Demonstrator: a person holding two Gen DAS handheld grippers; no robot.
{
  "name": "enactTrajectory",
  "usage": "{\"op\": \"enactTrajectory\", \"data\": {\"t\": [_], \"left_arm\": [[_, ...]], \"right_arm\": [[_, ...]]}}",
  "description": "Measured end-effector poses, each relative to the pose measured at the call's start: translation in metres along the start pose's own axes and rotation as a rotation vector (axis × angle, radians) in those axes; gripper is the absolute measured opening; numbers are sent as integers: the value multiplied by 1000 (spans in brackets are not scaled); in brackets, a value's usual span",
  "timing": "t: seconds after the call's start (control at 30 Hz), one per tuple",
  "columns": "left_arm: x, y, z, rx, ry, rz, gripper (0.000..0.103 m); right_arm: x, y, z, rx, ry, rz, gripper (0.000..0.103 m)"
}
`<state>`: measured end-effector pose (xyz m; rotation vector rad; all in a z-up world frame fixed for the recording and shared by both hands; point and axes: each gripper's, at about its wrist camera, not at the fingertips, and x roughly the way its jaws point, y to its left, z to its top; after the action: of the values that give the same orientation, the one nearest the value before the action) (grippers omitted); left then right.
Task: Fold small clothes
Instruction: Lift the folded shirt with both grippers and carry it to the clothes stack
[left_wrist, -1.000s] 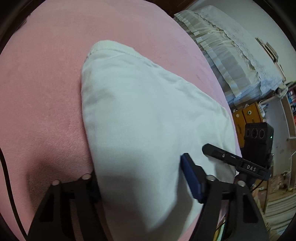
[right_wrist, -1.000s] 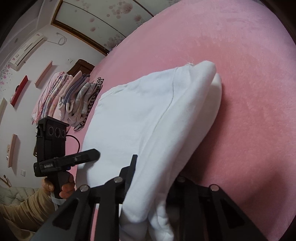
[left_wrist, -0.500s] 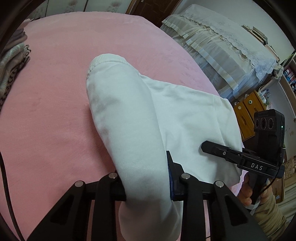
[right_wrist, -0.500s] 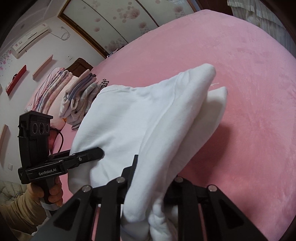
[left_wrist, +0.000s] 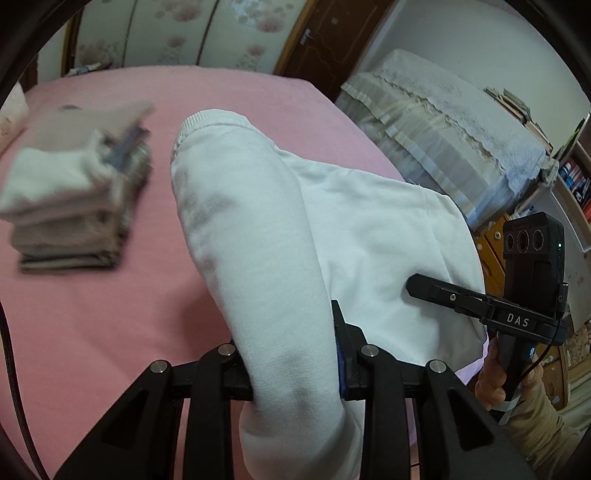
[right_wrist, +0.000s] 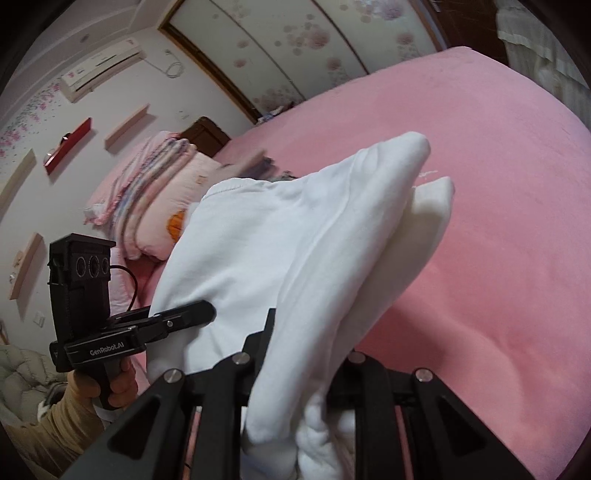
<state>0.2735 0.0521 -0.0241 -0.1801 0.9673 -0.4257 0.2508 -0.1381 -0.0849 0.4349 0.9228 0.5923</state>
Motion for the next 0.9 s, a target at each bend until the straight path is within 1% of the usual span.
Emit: {"op": "enactTrajectory", "data": {"t": [0.1, 0.17, 0.23, 0.27, 0.33, 0.43, 0.53, 0.67, 0.77, 0.87, 0.9], "left_arm": [[-42, 34, 26, 14, -40, 56, 27], [-67, 58, 52, 22, -60, 96, 27], [-84, 80, 78, 33, -73, 129, 27], [-89, 88, 92, 39, -77, 144, 27], [-101, 116, 121, 43, -80, 172, 27], [-109, 156, 157, 46, -90, 209, 27], [-104, 198, 193, 29, -92, 253, 27], [-75, 245, 227, 19, -66, 292, 27], [-54, 273, 232, -6, -52, 298, 27], [-23, 298, 234, -34, -27, 302, 27], [-15, 300, 228, -40, -16, 305, 27]], "right_arm": [[25, 47, 33, -22, -18, 55, 18], [41, 75, 54, -37, -29, 78, 18], [62, 107, 79, -49, -41, 96, 18], [71, 119, 90, -52, -41, 108, 18], [95, 143, 117, -49, -47, 123, 18], [136, 168, 153, -32, -58, 138, 18], [177, 180, 182, -17, -69, 137, 18], [230, 182, 205, 33, -72, 132, 18], [267, 168, 213, 93, -63, 132, 18], [292, 150, 212, 151, -52, 137, 18], [303, 142, 211, 176, -42, 138, 18]]}}
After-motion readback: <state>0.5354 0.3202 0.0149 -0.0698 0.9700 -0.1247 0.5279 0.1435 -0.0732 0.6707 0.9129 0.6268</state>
